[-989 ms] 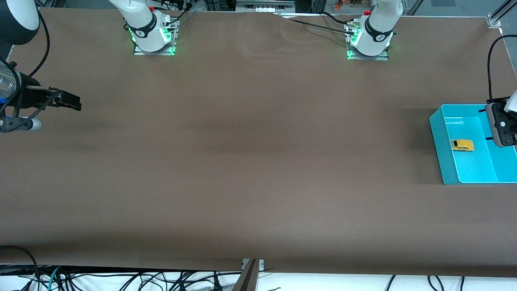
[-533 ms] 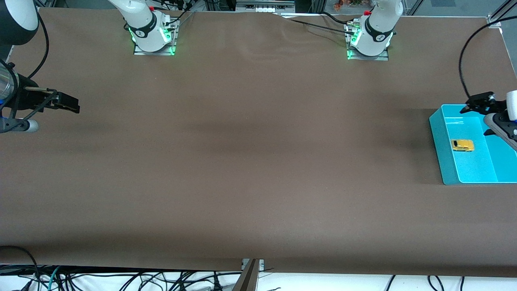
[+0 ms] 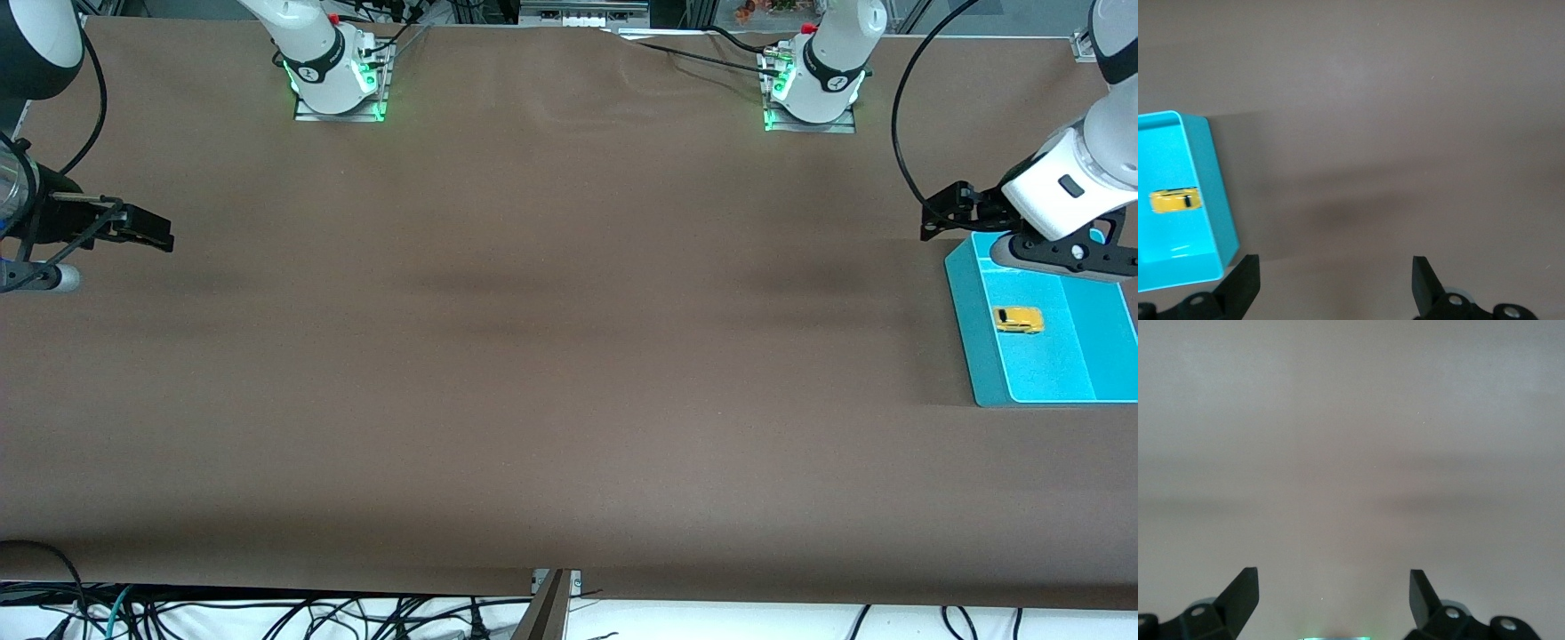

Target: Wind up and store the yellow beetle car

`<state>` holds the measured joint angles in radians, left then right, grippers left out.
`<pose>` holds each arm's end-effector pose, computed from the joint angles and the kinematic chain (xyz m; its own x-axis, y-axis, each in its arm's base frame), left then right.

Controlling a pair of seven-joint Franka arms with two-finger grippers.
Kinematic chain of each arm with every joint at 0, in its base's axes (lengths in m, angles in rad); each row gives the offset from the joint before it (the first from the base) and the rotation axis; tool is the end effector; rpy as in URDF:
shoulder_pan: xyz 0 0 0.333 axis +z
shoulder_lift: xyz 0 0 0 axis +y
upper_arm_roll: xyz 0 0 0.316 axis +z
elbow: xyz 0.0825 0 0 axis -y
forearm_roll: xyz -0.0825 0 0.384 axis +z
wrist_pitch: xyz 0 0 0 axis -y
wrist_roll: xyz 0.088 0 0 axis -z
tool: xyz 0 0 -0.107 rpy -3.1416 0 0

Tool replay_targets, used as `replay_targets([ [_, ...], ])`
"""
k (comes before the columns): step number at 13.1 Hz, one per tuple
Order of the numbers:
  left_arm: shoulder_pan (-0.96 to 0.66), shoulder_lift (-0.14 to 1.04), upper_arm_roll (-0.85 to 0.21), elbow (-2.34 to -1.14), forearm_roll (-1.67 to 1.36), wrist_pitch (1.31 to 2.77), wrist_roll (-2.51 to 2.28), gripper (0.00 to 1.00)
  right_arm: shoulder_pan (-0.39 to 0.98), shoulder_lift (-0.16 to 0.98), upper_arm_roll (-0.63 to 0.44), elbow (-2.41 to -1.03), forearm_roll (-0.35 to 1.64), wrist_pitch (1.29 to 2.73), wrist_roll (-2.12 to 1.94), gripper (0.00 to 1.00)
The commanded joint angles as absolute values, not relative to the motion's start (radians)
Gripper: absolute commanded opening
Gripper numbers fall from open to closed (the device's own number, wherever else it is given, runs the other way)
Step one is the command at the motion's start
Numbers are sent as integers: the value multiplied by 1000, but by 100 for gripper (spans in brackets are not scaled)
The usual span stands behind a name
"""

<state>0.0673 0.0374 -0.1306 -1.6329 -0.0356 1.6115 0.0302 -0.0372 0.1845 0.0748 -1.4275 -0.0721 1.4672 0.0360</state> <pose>0.5648 -0.0382 0.5779 0.9941 -0.0920 -0.0572 -0.0897 -0.9951 0.0420 0.5977 0.0101 0.5770 0.9899 -0.0055 -0.1414 0.0036 -0.9980 0.0634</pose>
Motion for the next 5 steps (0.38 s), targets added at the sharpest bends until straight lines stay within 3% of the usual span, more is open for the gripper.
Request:
replay_targets([
  [1, 60, -66, -87, -1772, -74, 1690, 3, 100, -40, 166, 71, -1443, -58, 1476, 21, 100],
  [5, 51, -68, -87, -1772, -21, 1687, 3, 100, -40, 166, 71, -1443, -58, 1476, 21, 100],
])
